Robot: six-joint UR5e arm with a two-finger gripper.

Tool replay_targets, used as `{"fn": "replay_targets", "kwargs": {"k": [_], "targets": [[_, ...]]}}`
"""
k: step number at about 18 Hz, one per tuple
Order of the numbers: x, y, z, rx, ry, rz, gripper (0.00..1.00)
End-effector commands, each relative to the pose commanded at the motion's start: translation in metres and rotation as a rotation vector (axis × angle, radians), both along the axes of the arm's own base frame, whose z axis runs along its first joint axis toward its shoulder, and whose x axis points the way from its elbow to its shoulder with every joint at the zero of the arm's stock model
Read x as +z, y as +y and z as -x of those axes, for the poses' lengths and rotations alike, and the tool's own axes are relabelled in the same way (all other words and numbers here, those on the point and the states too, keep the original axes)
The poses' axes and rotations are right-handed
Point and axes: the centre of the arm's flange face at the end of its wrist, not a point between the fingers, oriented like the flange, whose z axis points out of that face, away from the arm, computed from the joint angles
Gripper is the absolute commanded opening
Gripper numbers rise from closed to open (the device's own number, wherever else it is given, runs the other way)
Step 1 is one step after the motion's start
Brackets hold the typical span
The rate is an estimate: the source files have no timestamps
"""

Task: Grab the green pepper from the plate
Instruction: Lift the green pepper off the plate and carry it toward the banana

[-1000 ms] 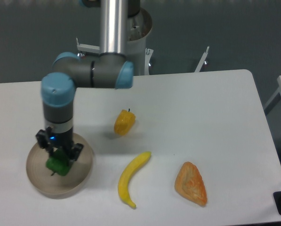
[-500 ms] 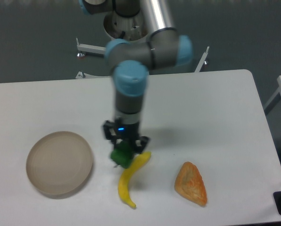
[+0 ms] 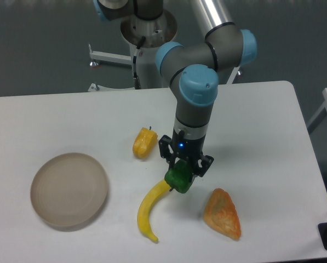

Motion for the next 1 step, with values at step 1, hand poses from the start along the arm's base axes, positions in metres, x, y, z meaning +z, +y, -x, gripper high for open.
{"fn": "replay_targets", "kwargs": {"k": [1], "targets": [[0.0011, -0.0002, -0.0003, 0.000, 0.000, -0.002, 0.35]]}}
